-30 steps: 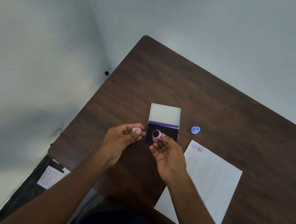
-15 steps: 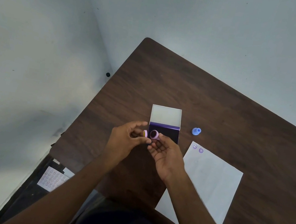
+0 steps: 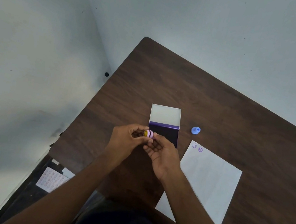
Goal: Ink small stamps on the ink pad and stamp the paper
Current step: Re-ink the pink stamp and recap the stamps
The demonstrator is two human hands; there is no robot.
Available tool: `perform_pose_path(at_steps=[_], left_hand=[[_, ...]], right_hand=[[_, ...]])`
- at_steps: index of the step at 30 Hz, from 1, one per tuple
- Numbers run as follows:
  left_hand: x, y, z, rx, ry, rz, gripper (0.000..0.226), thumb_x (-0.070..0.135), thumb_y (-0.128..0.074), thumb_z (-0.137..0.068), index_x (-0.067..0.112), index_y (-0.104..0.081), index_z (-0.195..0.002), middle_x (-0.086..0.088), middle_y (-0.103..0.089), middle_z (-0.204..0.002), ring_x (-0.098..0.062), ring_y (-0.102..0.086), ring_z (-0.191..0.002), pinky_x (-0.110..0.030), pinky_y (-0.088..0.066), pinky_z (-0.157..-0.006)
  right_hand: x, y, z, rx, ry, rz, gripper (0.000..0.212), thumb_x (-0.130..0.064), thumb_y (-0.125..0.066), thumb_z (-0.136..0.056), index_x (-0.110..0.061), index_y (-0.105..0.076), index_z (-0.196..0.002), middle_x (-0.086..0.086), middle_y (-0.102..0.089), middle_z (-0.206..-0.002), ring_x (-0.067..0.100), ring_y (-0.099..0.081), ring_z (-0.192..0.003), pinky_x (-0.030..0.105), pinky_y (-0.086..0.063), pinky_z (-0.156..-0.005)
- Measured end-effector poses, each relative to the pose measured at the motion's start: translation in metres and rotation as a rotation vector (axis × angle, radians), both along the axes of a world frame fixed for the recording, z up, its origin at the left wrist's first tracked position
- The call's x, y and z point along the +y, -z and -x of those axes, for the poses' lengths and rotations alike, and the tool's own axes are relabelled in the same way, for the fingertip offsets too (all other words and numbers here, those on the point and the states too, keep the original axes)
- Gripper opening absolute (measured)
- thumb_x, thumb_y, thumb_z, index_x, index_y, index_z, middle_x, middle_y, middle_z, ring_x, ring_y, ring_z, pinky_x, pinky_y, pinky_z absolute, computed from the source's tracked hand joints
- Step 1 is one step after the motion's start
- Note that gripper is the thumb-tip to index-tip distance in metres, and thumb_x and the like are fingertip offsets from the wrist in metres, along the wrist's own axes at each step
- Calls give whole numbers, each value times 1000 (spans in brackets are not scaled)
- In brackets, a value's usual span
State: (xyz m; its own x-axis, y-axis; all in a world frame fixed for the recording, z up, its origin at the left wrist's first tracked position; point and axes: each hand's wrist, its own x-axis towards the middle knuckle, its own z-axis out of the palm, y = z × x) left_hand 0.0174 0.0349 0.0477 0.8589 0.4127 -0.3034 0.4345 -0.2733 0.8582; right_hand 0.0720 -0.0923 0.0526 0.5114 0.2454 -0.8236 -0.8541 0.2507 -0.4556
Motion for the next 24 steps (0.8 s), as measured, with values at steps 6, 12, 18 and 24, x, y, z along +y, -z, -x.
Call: perform_pose_path(at_steps=[6,12,18,24], left_hand=[[2,-1,0,18,-14,12,39,27,-78,-75,17,-70,-112,12,-68,-96,8,-64,-82,-3,-47,-78],[4,-5,0,-8,-39,-27,33,31,-80,-73,19,-74,-103,17,-68,-87,17,-62,-78,-1,-45,-72],[4,-5,0,18,-24,-57,31,29,-79,-75,18,-73,-104,14,-68,-89,6,-63,-78,-1,-46,-71],[8,-1,0,-25,-51,10,34,25,-80,-74,16,-73,-106,6,-74,-99,-2,-68,-85,-13,-53,-81]], right_hand=[[3,-4,-1,-33,9,19,28,-13,-70,-83,2,-67,-106,24,-70,-100,29,-69,-82,37,-59,-76],[3,-6,-2,-123,-42,40,20,-12,-68,-85,2,-70,-99,22,-71,-94,24,-69,-75,38,-59,-76],[3,-6,0,-183,-102,93,20,-14,-68,-85,0,-71,-100,20,-72,-95,24,-69,-73,34,-60,-72],[2,-8,-6,-210,-167,122,17,-14,-68,-85,-2,-72,-97,17,-72,-91,20,-68,-69,36,-59,-73]])
